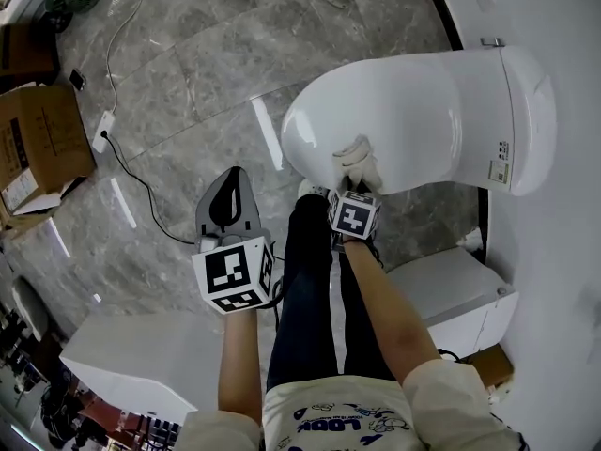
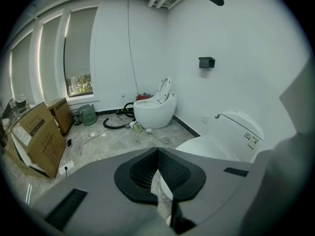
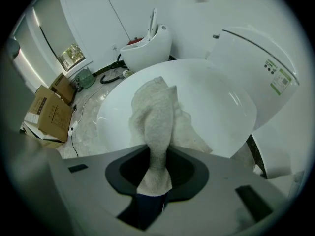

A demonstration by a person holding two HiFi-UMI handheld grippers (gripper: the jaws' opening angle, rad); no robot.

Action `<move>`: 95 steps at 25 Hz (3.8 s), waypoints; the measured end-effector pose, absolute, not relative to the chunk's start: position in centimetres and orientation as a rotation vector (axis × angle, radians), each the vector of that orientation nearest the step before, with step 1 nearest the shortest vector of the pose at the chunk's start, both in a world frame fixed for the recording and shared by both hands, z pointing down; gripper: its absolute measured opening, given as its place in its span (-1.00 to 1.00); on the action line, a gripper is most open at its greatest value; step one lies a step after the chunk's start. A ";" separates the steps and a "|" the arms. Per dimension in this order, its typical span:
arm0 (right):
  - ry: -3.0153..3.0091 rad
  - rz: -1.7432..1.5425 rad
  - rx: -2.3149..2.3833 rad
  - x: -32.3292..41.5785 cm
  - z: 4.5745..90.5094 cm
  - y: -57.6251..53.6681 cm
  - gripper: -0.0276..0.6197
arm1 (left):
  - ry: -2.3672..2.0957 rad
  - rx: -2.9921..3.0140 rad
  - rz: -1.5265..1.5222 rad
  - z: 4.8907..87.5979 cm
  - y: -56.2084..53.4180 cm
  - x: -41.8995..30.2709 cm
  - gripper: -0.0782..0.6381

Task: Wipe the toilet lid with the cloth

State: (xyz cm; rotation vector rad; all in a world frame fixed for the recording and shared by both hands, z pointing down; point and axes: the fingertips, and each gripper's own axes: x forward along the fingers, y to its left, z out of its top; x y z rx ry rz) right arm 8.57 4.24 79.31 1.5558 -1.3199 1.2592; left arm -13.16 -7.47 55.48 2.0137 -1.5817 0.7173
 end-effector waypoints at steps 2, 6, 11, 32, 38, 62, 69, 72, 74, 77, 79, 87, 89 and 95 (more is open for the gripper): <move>-1.325 1.254 1.549 8.0 79.2 3.9 -0.64 | -1.592 2.001 0.714 55.6 -7.2 -13.7 -0.77; -1.361 1.247 1.492 5.8 79.3 3.6 -0.64 | -1.604 1.983 0.706 55.8 -6.7 -14.6 -0.77; -1.456 1.229 1.388 2.9 79.7 3.1 -0.63 | -1.622 1.960 0.703 56.0 -6.0 -15.7 -0.77; -1.571 1.019 1.131 -2.5 80.4 1.7 -0.64 | -1.686 1.879 0.692 56.7 -4.9 -19.3 -0.77; -1.587 1.062 1.140 -2.5 80.0 1.6 -0.64 | -1.693 1.879 0.684 56.0 -5.1 -19.4 -0.77; -2.077 0.925 1.341 -2.4 56.6 -8.8 -0.65 | -1.805 1.904 0.533 44.4 -9.8 -19.0 -0.77; -2.204 0.733 1.506 0.4 43.1 -13.6 -0.65 | -1.888 1.947 0.436 35.7 -11.8 -19.3 -0.77; -2.254 0.650 1.559 1.2 37.6 -14.9 -0.65 | -1.920 1.975 0.392 31.7 -12.3 -19.2 -0.77; -2.281 0.596 1.588 1.8 34.1 -15.4 -0.65 | -1.942 1.991 0.364 28.9 -12.5 -19.1 -0.77; -2.320 0.524 1.637 2.7 29.0 -15.8 -0.65 | -1.976 2.019 0.317 24.8 -12.6 -19.1 -0.77; -2.347 0.484 1.669 3.2 25.8 -15.9 -0.65 | -2.001 2.042 0.285 22.0 -12.6 -19.2 -0.77; -2.418 0.309 1.767 5.3 15.4 -14.6 -0.66 | -2.094 2.110 0.163 12.8 -11.0 -19.5 -0.77; -2.433 0.269 1.792 5.8 13.3 -14.5 -0.66 | -2.117 2.134 0.141 10.9 -10.7 -19.4 -0.77; -2.481 0.176 1.841 7.2 8.5 -13.4 -0.66 | -2.174 2.194 0.072 6.1 -9.5 -18.5 -0.77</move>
